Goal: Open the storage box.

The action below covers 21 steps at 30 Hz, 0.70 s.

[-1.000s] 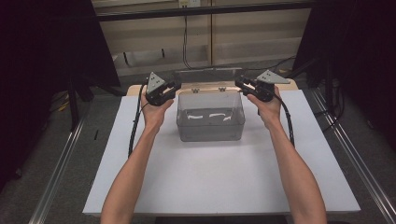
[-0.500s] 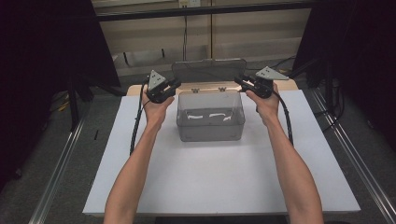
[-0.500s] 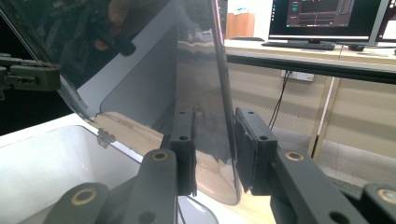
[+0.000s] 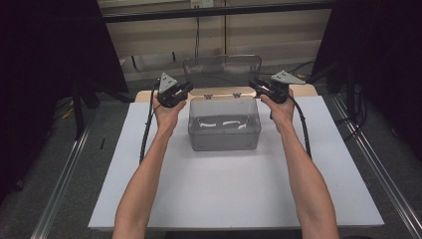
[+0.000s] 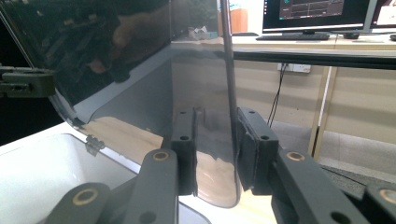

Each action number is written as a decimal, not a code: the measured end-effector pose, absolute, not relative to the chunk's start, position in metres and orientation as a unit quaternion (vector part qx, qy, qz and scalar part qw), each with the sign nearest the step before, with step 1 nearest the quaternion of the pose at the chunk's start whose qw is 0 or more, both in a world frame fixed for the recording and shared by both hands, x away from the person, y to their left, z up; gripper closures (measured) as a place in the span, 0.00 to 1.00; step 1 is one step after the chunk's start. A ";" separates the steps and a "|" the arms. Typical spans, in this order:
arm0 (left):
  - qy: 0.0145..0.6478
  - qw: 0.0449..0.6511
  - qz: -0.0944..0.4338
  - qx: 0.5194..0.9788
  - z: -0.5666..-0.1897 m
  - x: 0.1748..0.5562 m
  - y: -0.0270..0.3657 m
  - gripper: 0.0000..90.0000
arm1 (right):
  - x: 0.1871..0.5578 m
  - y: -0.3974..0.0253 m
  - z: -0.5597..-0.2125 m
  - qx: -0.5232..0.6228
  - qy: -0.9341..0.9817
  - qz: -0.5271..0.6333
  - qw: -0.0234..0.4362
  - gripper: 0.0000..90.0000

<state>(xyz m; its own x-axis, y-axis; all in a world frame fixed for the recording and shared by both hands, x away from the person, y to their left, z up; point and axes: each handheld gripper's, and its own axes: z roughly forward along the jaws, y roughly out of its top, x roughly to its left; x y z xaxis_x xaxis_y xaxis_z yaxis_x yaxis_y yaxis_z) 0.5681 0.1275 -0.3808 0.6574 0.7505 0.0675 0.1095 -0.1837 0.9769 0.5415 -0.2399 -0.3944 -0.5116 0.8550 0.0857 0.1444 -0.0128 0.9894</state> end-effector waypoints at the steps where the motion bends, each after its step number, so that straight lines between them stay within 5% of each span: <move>1: 0.304 0.564 0.283 0.714 -0.381 0.569 0.127 0.86 | 0.542 -0.239 -0.394 0.395 0.635 0.592 0.301 0.77; 21: 0.319 0.543 0.262 0.731 -0.398 0.578 0.127 0.87 | 0.550 -0.236 -0.405 0.413 0.633 0.587 0.288 0.75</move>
<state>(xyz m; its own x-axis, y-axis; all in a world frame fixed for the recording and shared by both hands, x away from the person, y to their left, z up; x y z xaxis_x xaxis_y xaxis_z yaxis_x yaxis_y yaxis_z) 0.5776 0.1267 -0.3977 0.6594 0.7509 0.0365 0.1813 -0.2060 0.9616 0.5500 -0.2362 -0.4052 -0.4921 0.8622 0.1204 0.1845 -0.0319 0.9823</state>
